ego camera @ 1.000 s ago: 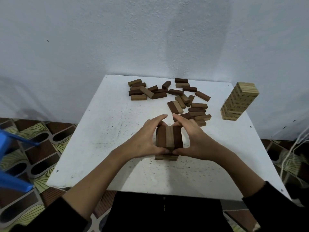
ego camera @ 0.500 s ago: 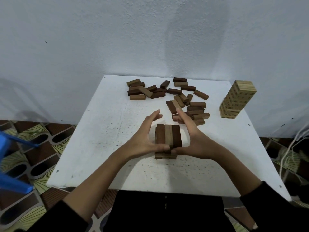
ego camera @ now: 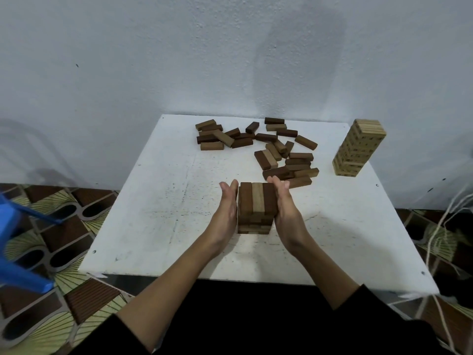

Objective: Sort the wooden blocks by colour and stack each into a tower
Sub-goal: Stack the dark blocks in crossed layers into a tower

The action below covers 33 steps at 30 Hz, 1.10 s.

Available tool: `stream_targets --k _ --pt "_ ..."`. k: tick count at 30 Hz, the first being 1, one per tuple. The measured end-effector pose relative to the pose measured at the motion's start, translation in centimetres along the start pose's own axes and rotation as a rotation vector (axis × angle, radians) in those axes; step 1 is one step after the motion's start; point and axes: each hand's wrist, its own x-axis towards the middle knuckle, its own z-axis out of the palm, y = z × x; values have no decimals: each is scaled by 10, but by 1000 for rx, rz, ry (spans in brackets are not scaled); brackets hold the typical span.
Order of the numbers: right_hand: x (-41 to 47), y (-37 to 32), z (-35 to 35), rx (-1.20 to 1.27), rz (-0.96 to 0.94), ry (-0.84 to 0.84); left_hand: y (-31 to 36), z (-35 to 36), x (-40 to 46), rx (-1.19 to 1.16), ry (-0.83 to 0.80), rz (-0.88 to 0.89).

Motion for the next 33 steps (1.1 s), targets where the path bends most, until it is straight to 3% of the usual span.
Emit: stream_targets --k 9,12,20,26,33 --pt "-1 1 2 -12 -1 -28 3 4 -7 49 -27 -2" --pt "-1 2 3 -16 12 -28 2 5 -6 -40 -65 -6" --pt "-1 6 1 -32 -8 -37 4 4 -12 108 -55 29" --pt "5 -11 -35 -271 -77 -164 7 -33 3 376 -109 251" --pt "13 -20 -40 -545 -162 -309 19 -38 14 586 -161 266"
